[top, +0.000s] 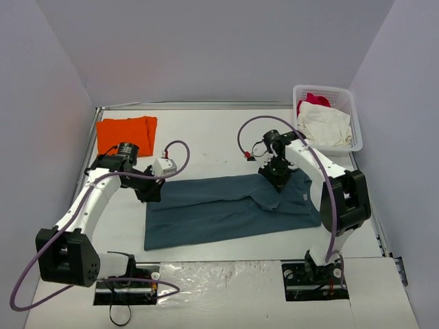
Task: Fold and stack the t-shirts
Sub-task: Rotate the tshirt 90 degrees
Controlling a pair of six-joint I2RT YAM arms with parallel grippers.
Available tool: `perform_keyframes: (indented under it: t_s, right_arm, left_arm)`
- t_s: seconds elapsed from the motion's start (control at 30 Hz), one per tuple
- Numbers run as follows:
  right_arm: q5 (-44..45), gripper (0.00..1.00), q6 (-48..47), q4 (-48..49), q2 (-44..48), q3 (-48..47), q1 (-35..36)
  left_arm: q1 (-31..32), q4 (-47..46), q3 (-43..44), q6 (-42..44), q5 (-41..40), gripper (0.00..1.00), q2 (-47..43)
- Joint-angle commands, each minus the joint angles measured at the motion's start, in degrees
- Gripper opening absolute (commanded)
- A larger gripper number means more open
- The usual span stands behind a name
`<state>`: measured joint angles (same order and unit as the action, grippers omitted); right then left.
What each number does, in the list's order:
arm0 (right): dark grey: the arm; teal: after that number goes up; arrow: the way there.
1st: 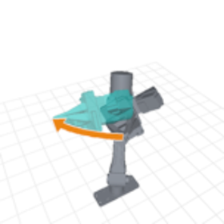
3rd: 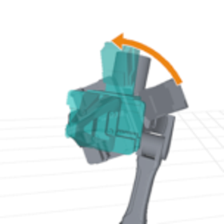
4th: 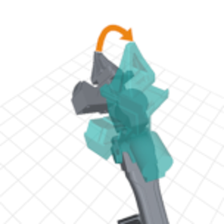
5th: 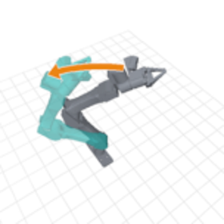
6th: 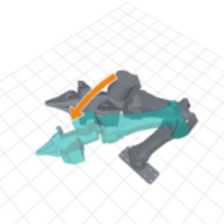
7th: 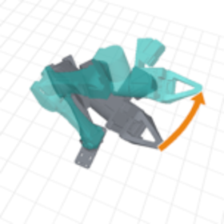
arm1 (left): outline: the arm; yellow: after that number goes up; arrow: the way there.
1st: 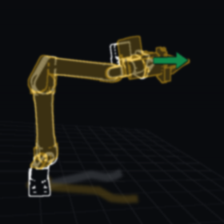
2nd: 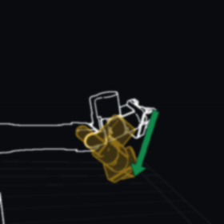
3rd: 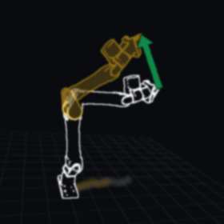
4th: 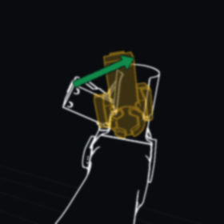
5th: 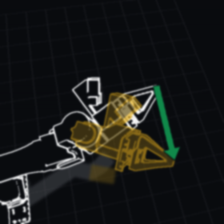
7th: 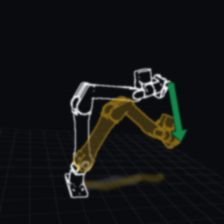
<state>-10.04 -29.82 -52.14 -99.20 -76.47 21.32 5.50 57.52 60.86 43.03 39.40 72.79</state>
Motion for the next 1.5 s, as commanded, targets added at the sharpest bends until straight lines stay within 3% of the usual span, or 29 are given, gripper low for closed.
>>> perform_keyframes:
  t_s: [0.0, 0.13, 0.5, 0.87, 1.13, 1.47]
  right_arm:
    - [6.96, 0.00, 4.94, 5.71, -0.73, 3.51, -0.66]
    - [9.51, 0.00, 5.48, 8.37, -3.01, 7.46, -2.25]
    - [8.99, 0.00, 4.16, 11.45, -7.32, 8.18, -6.73]
    - [8.99, 0.00, 3.81, 11.36, -16.99, 1.86, -6.73]
    - [6.88, 0.00, 4.77, 7.33, -27.44, -14.04, -6.12]
    - [8.10, 0.00, 3.81, -4.63, -48.25, -56.72, -2.78]
  left_arm:
    - [3.54, -2.67, 2.24, -3.12, -0.81, 0.03, 3.21]
    - [7.94, -4.07, 3.83, -4.35, -1.08, 0.02, 10.25]
    - [9.88, -23.14, 3.21, -13.40, -22.15, 0.02, 21.86]
    - [10.32, -19.81, 5.32, -11.65, -29.02, 0.02, 32.58]
    - [8.22, -20.43, 4.44, -12.44, -36.31, 0.02, 33.91]
    - [2.24, -18.50, 5.49, -14.37, -40.72, 0.02, 31.97]
